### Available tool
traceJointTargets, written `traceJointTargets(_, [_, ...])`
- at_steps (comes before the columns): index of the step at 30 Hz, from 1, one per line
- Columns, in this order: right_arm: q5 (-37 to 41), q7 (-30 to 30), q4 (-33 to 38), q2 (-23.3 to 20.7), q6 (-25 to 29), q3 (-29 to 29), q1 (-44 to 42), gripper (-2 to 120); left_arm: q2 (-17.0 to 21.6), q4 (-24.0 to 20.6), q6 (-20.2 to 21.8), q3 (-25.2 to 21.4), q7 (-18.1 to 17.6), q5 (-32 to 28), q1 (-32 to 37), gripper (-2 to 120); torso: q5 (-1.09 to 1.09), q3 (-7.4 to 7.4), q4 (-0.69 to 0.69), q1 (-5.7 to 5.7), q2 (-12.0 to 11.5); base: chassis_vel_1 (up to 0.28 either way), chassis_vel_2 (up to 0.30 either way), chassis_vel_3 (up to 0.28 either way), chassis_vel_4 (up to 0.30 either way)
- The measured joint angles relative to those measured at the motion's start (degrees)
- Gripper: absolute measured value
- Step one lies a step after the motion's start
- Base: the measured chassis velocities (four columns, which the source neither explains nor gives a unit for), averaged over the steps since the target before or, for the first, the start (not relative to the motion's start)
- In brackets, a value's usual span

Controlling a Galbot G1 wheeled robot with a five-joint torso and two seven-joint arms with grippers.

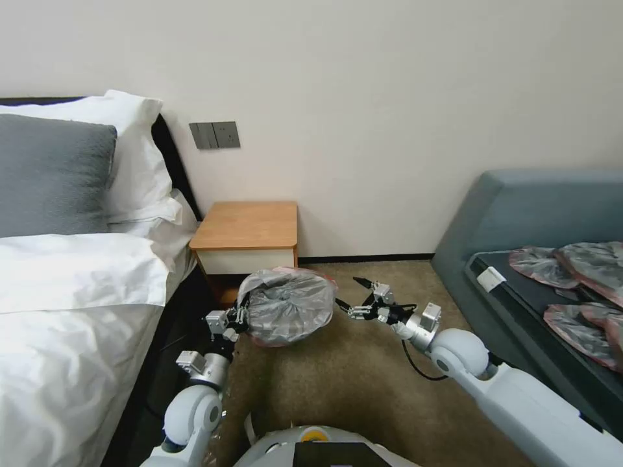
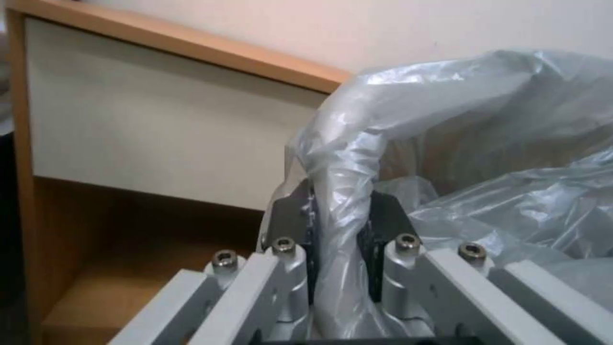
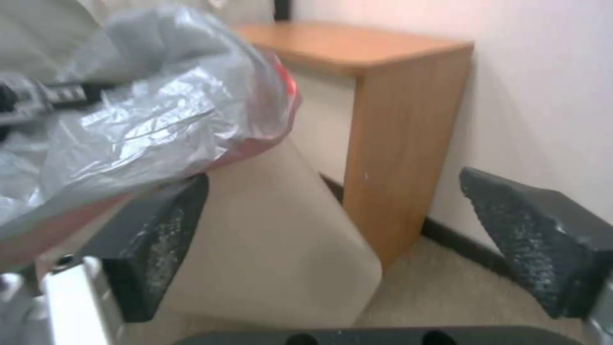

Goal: Pick up the garbage bag from the table and place it over the trash can.

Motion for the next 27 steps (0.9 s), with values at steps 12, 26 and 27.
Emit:
traceJointTargets(12, [-2.2,1.7,10.2,7.8,1.7,1.6,-6.1,100,-2.1,-1.4,2.1,-1.9,-3.4,-0.8,1.2,9,0.00,0.00,-0.01,0.00,0.0,0.000,0.000,0.000,0.000])
traceJointTargets(26, [18.6,30.3,25.8,21.0,-12.4,-4.2,-13.0,100,-5.6,-1.6,2.7,-1.4,-4.3,-1.6,1.1,9,0.00,0.00,0.01,0.00,0.0,0.000,0.000,0.000,0.000])
traceJointTargets(27, [19.2,32.0,26.1,21.7,-14.2,-4.3,-13.3,100,-5.6,-1.7,2.7,-1.4,-4.3,-1.6,1.0,9,-0.01,0.00,0.00,0.00,0.0,0.000,0.000,0.000,0.000])
